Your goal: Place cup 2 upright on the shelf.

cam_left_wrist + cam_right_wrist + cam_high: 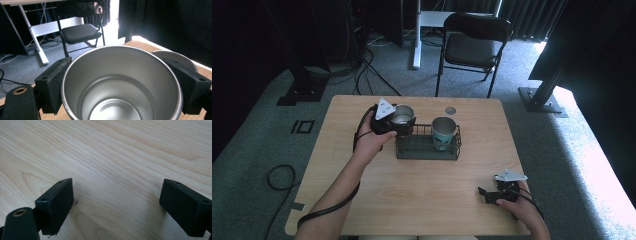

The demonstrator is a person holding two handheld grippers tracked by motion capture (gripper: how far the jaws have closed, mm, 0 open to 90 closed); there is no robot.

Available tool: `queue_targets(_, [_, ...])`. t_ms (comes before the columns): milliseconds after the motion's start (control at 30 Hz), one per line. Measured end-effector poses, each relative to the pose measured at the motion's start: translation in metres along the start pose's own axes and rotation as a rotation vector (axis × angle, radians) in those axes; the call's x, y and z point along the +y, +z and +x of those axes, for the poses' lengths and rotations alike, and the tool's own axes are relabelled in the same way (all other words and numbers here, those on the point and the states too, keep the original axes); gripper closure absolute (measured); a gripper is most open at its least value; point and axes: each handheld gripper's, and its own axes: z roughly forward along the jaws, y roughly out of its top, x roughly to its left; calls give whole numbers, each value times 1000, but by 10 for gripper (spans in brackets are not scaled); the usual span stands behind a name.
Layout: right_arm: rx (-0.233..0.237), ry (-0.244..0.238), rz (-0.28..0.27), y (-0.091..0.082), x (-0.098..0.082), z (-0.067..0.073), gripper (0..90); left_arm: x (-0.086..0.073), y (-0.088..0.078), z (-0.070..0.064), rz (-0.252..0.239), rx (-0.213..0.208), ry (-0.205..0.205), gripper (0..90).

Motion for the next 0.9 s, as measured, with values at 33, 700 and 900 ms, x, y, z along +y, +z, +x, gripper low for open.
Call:
queue_targets(33, [0, 0, 0, 0, 0, 0, 117, 0, 0, 0, 0, 0, 0, 140])
queue_targets(700, [0, -1, 0, 0, 0, 0, 117, -23, 39, -12, 39, -20, -30, 140])
queue_targets(900, [0, 0, 0, 0, 0, 0, 117, -34, 48, -13, 59, -28, -45, 140])
